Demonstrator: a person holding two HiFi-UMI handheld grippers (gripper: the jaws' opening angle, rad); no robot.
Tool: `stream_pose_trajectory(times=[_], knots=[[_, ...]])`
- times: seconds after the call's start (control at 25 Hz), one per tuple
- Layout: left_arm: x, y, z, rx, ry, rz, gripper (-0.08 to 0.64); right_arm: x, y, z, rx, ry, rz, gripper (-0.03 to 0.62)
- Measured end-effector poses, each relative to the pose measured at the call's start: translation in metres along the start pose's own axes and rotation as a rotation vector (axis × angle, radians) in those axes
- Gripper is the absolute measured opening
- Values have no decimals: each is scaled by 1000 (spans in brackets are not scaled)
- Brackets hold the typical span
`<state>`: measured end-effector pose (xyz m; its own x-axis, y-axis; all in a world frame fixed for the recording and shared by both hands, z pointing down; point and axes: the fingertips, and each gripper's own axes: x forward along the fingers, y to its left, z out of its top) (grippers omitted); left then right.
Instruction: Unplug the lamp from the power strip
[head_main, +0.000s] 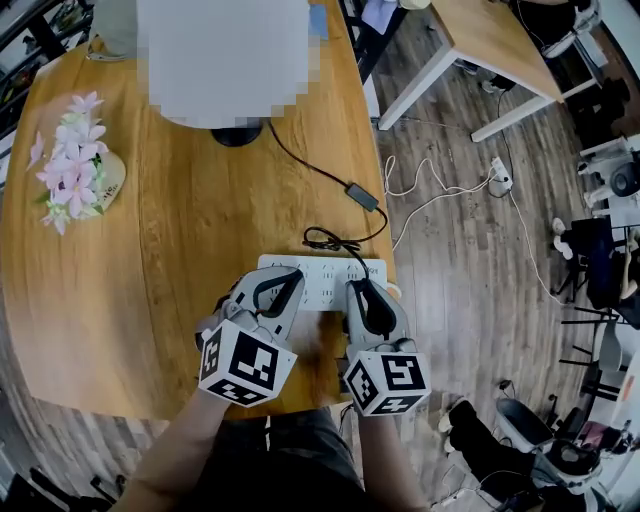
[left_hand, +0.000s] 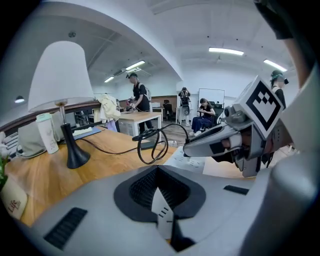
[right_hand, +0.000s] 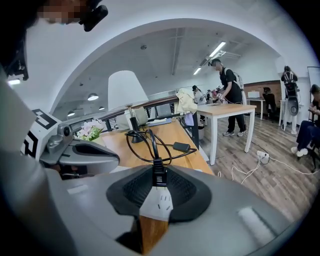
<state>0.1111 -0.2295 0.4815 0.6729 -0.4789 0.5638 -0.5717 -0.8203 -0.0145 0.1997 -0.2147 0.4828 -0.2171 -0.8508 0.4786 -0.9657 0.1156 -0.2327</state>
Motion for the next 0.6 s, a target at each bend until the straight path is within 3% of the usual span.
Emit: stream_pose_trajectory(times=[0.32, 0.6], knots=[[-33, 29, 7, -172, -164, 105, -5, 16, 15, 9, -60, 35, 47, 92], [-55, 50, 8, -210, -202, 186, -5, 36, 29, 14, -135, 99, 84, 94]])
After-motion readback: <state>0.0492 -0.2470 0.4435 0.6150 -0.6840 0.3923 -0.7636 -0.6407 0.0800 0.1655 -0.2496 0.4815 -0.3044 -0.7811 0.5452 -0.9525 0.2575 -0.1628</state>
